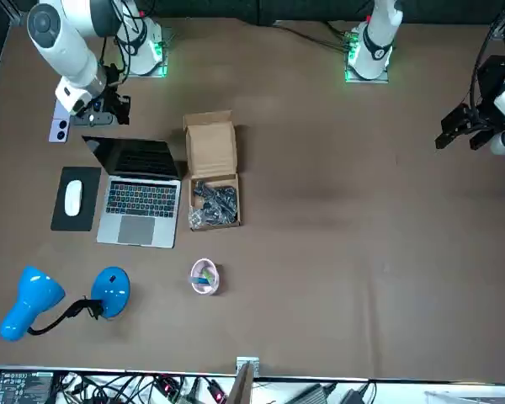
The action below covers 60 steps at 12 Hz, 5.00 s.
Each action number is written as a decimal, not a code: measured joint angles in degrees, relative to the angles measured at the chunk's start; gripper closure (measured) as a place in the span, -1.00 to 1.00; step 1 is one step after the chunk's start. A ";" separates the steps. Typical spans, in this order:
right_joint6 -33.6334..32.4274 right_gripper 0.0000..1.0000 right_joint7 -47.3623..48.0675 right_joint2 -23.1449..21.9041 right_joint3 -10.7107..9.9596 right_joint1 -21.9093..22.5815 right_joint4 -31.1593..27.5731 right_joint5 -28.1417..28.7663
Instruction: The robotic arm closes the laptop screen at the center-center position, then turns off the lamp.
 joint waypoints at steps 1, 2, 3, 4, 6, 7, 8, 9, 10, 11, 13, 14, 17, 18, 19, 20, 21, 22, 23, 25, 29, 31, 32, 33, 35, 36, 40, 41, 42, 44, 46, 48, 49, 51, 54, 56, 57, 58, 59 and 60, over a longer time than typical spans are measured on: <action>0.74 0.96 0.07 0.83 0.00 0.02 0.00 0.00; 1.28 0.96 0.12 1.54 0.00 0.03 0.00 0.00; 2.50 0.96 0.17 2.65 0.00 0.04 0.01 0.00; 3.14 0.96 0.23 3.09 0.00 0.04 0.01 0.00; 4.86 0.96 0.60 3.75 0.00 0.04 0.01 0.00; 5.93 0.96 0.80 4.01 0.00 0.04 0.02 0.00; 7.27 0.96 0.99 4.26 -0.01 0.04 0.04 0.00; 8.74 0.96 1.42 4.58 -0.01 0.04 0.12 0.00; 10.13 0.96 1.88 4.97 -0.01 0.04 0.27 0.00; 11.31 0.96 2.15 5.45 -0.01 0.03 0.57 0.00; 13.07 0.96 2.35 6.73 -0.03 -0.03 1.58 -0.01; 13.47 0.96 2.39 7.63 -0.08 -0.10 2.46 -0.01; 13.89 0.96 2.41 11.60 -0.29 -0.57 6.60 -0.12; 14.00 0.96 2.41 13.25 -0.31 -0.79 8.21 -0.15; 14.11 0.96 2.41 15.14 -0.41 -0.97 9.96 -0.15; 14.20 0.96 2.43 17.18 -0.48 -1.28 11.82 -0.17; 14.28 0.96 2.43 19.34 -0.49 -1.71 13.71 -0.18; 14.37 0.96 2.43 21.56 -0.58 -2.08 15.60 -0.21; 14.65 0.96 2.43 23.64 -0.72 -2.31 17.23 -0.41; 17.38 0.96 2.73 29.49 -1.10 -2.49 20.40 -1.46; 20.47 0.96 6.20 35.39 -1.11 -2.45 23.08 -5.02; 22.13 0.96 7.76 37.29 -1.10 -2.42 24.02 -6.16; 23.29 0.96 7.95 38.07 -1.10 -2.42 24.24 -6.21; 24.55 0.96 8.01 38.80 -1.11 -2.45 24.31 -6.21; 26.60 0.96 8.06 40.11 -1.11 -2.46 24.42 -6.21; 27.14 0.96 8.08 40.64 -1.11 -2.46 24.61 -6.21; 27.43 0.96 8.18 41.64 -1.12 -2.47 26.00 -6.22; 27.43 0.96 8.19 41.64 -1.12 -2.46 26.21 -6.22; 27.43 0.96 8.19 41.64 -1.12 -2.46 26.46 -6.23; 27.22 0.96 8.19 41.46 -1.12 -2.43 27.18 -6.35; 26.63 0.96 8.20 41.06 -1.11 -2.35 27.44 -6.42; 25.81 0.96 8.37 40.56 -1.09 -2.30 28.01 -6.50; 25.17 0.95 8.44 40.32 -1.09 -2.31 28.50 -6.52; 24.03 0.95 8.60 40.00 -1.09 -2.31 29.52 -6.53; 23.77 0.96 8.66 39.82 -1.09 -2.31 30.81 -6.59; 23.11 0.96 8.67 39.57 -1.07 -2.29 31.80 -6.70; 22.35 0.96 8.67 39.31 -1.06 -2.26 32.19 -6.76; 21.84 0.96 8.68 38.97 -1.06 -2.23 32.38 -7.13; 21.67 0.96 8.71 38.63 -1.04 -2.22 32.48 -7.99; 21.60 0.96 8.79 38.33 -1.01 -2.20 32.56 -8.88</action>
